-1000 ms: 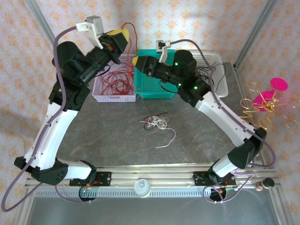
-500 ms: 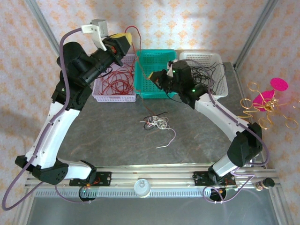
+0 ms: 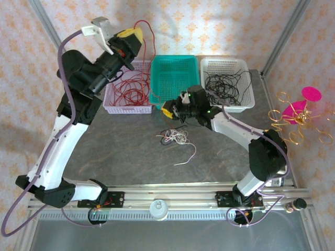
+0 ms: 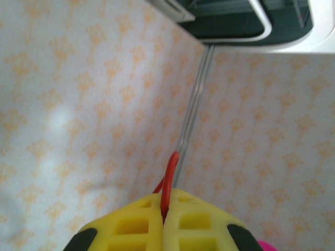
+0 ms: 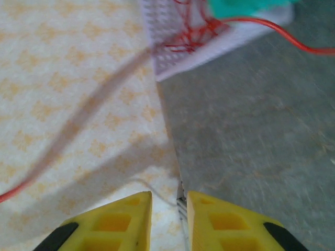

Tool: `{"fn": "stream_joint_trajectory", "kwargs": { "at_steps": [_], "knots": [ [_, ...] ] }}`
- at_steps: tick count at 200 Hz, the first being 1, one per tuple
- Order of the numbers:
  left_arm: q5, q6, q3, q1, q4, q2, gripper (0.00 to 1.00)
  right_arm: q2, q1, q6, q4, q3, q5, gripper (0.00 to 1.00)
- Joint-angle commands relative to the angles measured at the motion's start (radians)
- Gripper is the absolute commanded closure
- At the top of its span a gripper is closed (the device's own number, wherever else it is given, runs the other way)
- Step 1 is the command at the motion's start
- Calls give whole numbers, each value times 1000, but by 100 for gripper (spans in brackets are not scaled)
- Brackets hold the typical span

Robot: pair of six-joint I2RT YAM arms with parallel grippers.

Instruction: Untangle the cables

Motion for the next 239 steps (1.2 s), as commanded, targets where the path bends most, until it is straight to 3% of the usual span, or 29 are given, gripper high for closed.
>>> {"fn": "stream_joint_trajectory", "kwargs": {
  "at_steps": [1,14,34,43,67,87,104,126,149,190,239],
  "knots": [
    [-13,24,26,-2,117,-23,100,-20,-15,184,212,-87,-53,73],
    [-13,25,26,-2,121,-20,100,-34,-17,213,266,-111,-47,73],
    [-8,20,27,-1,121,-16,100,-58,-22,117,203,-78,4,67],
    [-6,19,27,-1,117,-15,100,-64,-25,5,131,-34,33,63],
    [-7,16,25,-2,122,-26,100,-84,-8,-487,-81,79,166,55],
    [-3,9,35,-1,125,-30,100,-145,13,-806,-33,-7,186,51],
    [15,-1,72,-2,111,-19,100,-223,15,-980,200,-205,125,50],
    [34,-27,111,-2,107,-11,100,-257,15,-1051,458,-369,119,43],
    [54,-52,151,-1,100,-5,100,-182,15,-1109,409,-320,97,43],
    [87,-97,202,-1,117,-3,100,-58,18,-1131,483,-292,129,42],
    [96,-105,255,-2,111,-11,100,78,21,-1131,500,-221,101,48]
  ]
}}
